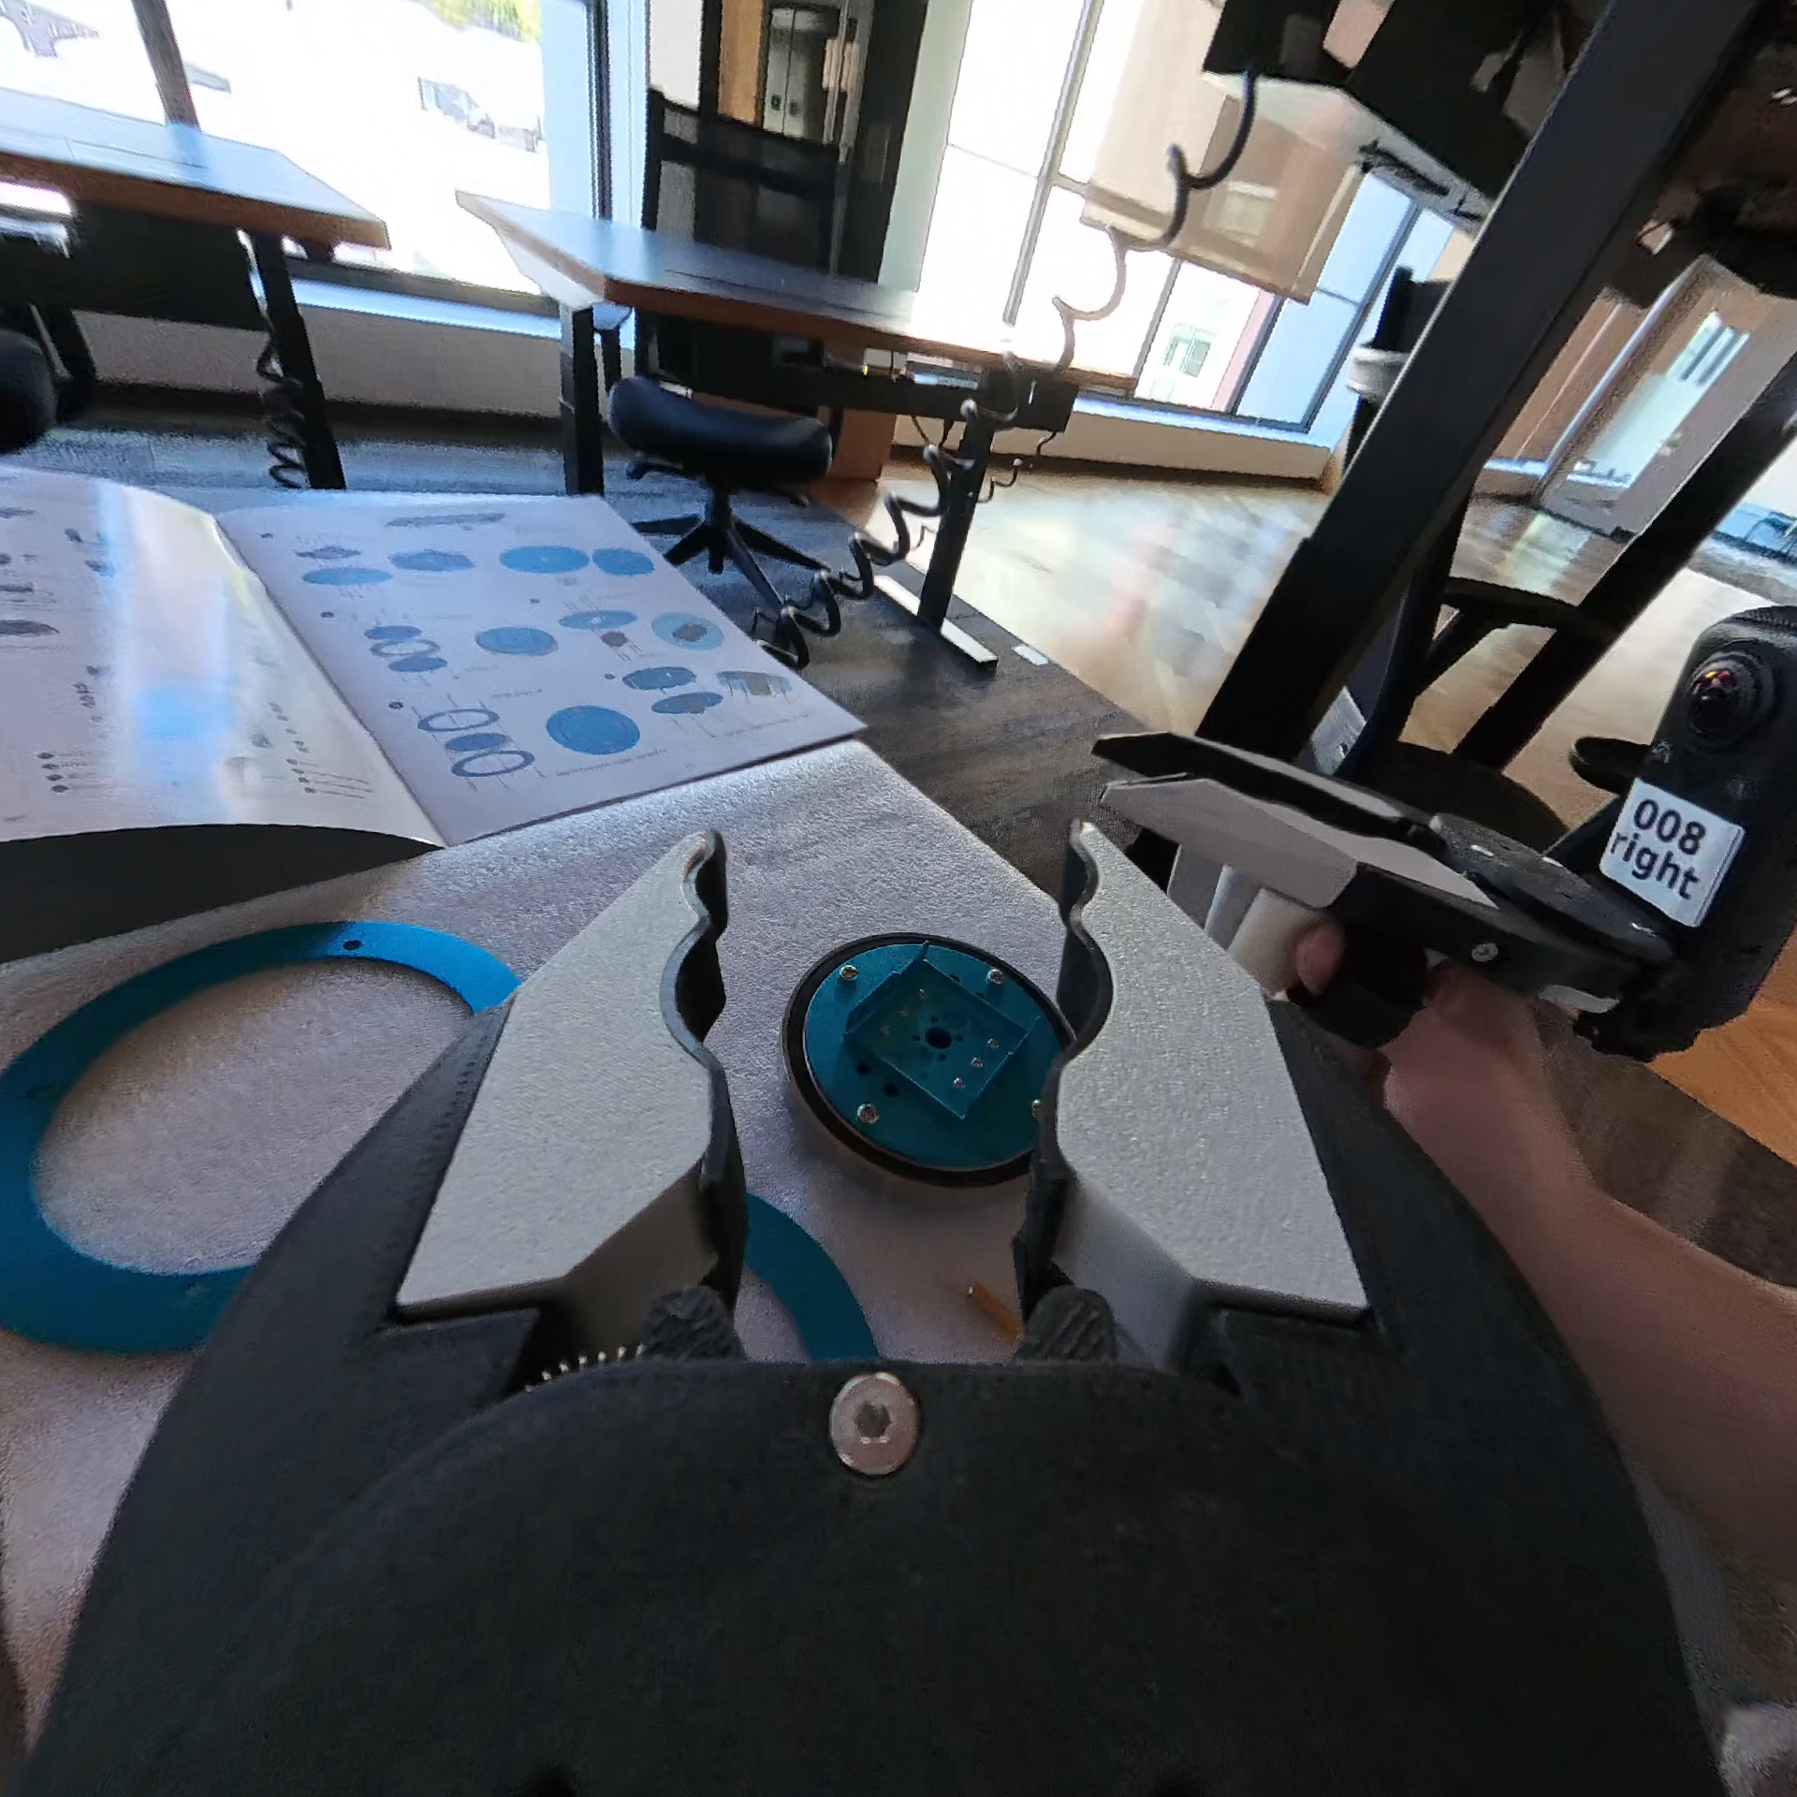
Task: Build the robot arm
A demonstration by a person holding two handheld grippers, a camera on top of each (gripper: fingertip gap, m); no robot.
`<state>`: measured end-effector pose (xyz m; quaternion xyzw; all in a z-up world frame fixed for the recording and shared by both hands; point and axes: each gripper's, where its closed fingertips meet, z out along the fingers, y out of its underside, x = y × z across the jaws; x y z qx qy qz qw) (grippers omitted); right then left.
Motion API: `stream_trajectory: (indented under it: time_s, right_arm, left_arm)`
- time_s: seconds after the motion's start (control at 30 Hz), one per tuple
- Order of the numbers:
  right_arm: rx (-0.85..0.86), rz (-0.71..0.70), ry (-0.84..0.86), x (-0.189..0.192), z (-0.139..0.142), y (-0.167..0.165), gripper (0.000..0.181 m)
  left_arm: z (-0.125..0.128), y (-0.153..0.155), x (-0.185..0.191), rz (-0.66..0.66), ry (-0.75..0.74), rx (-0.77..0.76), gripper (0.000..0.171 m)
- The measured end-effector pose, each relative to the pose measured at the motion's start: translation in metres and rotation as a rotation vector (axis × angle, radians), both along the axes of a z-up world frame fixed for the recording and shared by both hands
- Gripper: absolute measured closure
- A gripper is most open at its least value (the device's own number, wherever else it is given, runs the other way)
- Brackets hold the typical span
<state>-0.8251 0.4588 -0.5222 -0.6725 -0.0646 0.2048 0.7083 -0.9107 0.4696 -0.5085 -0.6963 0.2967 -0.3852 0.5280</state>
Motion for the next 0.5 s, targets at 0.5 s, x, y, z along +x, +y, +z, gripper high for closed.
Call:
stream_trajectory:
  time_s: [0.5]
  right_arm:
    - [-0.199, 0.306, -0.129, -0.027, -0.042, -0.022, 0.137]
  left_arm:
    - [-0.04, -0.017, -0.019, -0.308, 0.362, -0.07, 0.101]
